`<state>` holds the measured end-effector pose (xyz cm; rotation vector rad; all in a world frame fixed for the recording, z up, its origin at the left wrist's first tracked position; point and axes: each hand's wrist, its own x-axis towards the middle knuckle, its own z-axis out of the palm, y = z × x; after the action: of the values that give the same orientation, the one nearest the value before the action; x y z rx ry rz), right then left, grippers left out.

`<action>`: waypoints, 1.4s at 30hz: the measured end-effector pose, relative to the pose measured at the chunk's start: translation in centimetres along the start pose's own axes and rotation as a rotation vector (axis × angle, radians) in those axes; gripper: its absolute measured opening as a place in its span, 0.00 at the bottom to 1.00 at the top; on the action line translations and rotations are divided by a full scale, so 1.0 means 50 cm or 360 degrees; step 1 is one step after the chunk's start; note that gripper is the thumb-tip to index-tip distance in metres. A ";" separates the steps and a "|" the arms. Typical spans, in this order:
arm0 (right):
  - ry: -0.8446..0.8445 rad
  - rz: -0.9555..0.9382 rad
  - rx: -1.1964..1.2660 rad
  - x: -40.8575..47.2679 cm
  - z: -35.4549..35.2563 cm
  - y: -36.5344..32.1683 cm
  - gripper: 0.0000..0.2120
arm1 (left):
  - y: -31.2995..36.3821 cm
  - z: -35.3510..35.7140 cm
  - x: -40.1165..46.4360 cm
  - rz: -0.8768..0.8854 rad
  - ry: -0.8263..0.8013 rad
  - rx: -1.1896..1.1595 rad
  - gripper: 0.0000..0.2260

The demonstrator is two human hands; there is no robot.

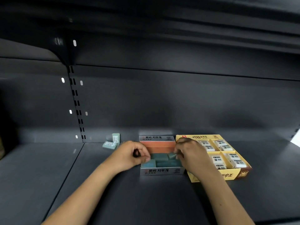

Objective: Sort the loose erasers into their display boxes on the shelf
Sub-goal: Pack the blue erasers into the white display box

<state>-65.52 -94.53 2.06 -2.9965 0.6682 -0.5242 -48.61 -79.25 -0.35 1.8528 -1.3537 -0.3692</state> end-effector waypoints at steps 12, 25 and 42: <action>-0.0130 -0.0095 0.0082 0.008 0.007 -0.015 0.06 | -0.001 -0.007 -0.001 0.0074 -0.0080 0.0156 0.11; -0.0196 -0.0028 0.0076 0.013 0.001 -0.023 0.07 | 0.002 -0.009 -0.004 0.0084 -0.0038 0.0152 0.05; -0.0329 -0.0213 0.0576 0.189 0.037 -0.167 0.11 | -0.158 -0.134 -0.029 -0.0477 0.0491 0.0541 0.06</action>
<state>-53.45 -90.96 4.13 -2.7112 0.3189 -0.2939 -39.63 -74.20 -2.17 2.2930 -0.9731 0.0052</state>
